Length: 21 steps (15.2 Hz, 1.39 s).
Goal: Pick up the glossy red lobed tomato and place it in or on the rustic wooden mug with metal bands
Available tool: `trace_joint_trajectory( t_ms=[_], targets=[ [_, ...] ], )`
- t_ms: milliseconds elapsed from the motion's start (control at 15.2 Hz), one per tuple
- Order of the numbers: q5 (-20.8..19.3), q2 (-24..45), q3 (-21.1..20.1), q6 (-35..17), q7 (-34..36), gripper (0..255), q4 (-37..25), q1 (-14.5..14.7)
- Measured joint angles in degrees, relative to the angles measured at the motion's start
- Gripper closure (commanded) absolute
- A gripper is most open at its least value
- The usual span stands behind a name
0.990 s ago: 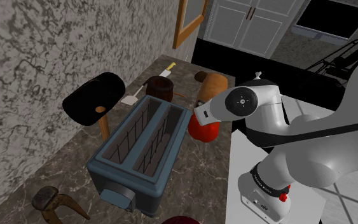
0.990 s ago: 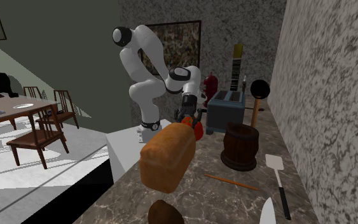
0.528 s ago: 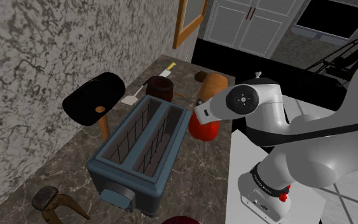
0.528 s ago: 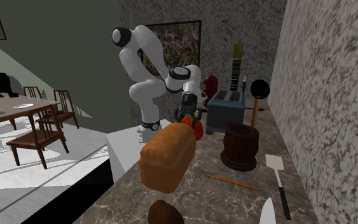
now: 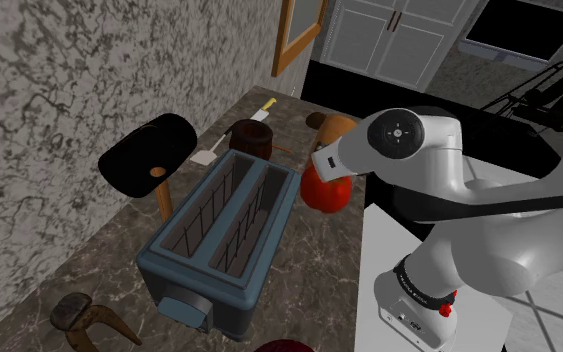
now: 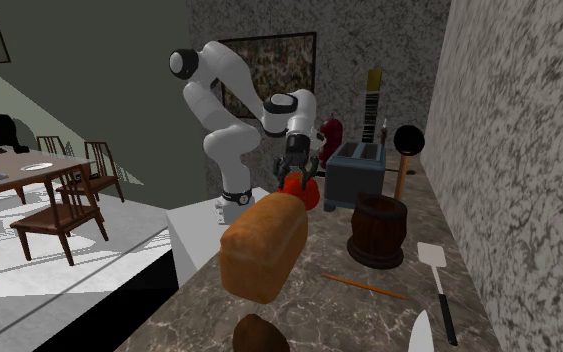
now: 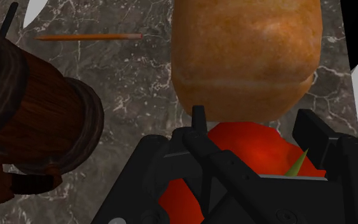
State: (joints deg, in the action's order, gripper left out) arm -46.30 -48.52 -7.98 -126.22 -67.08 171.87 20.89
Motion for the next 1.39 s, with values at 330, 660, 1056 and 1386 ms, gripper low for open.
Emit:
trace_joint_trajectory(
  t_ms=[330, 660, 1056, 1386],
  targets=[
    [2.2, -2.6, 0.6, 3.9, -3.8, 255, -2.2, 1.2],
    [4.0, -4.6, 0.9, 7.5, -7.0, 255, -4.7, 2.1],
    [5.6, -6.2, 1.1, 11.6, -10.4, 255, -8.1, 2.7],
    [6.6, -6.7, 1.2, 14.5, -12.9, 255, -11.2, 3.0]
  ],
)
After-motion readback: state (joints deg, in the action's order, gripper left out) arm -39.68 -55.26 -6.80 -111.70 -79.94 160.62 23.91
